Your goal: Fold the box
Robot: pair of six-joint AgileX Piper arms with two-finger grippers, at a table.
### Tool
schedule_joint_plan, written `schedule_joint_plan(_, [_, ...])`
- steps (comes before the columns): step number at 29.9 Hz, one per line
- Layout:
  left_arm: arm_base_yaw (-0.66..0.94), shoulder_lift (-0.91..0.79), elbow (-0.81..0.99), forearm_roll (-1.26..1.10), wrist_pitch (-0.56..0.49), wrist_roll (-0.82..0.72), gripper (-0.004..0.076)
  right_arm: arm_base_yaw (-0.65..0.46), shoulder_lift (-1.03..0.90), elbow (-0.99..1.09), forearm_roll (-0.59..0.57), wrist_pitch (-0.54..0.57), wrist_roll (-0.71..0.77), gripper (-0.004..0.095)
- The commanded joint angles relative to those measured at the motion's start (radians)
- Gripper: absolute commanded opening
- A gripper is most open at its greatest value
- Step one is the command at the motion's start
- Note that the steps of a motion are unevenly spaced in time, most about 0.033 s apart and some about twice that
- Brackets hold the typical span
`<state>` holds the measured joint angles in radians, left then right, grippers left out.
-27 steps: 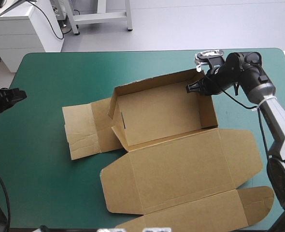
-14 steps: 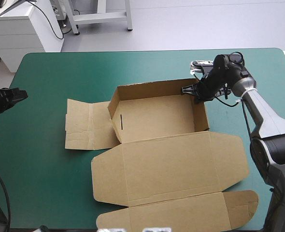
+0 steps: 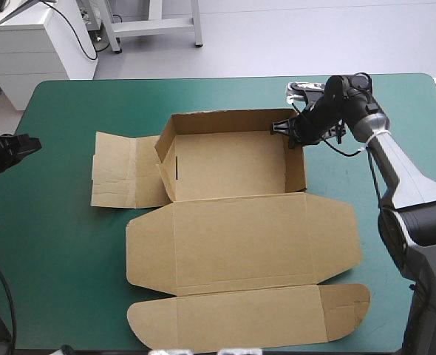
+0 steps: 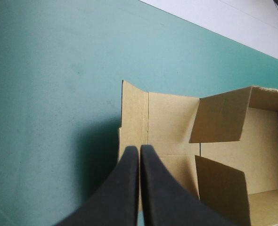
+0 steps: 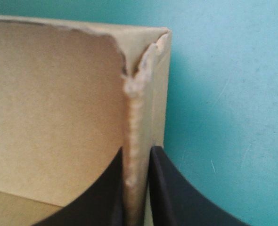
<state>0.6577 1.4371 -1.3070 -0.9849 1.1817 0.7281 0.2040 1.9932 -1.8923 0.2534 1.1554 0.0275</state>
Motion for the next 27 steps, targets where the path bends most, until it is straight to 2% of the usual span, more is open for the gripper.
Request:
schedule_joint_plan(1, [0.002, -0.039, -0.024, -0.068, -0.009, 0.006, -0.0008, -0.003, -0.049, -0.037, 0.044, -0.003, -0.016, 0.0278])
schedule_joint_plan(5, [0.002, -0.039, -0.024, -0.068, -0.009, 0.009, -0.0008, -0.003, -0.047, -0.041, 0.058, -0.009, -0.016, 0.0613])
schedule_joint_plan(8, [0.002, -0.039, -0.024, -0.068, -0.009, 0.009, -0.0008, -0.003, -0.047, -0.074, 0.058, -0.005, -0.004, 0.0735])
schedule_joint_plan(12, [0.002, -0.039, -0.024, -0.068, -0.009, 0.009, -0.0008, -0.003, -0.051, -0.166, 0.033, 0.091, 0.004, 0.0744])
schedule_joint_plan(20, [0.002, -0.039, -0.024, -0.068, -0.007, 0.009, -0.0008, 0.007, -0.087, -0.162, -0.024, 0.091, 0.026, 0.0744])
schedule_joint_plan(27, [0.002, -0.039, -0.024, -0.068, 0.001, 0.009, -0.0008, 0.059, -0.087, -0.006, -0.121, 0.085, 0.042, 0.0738])
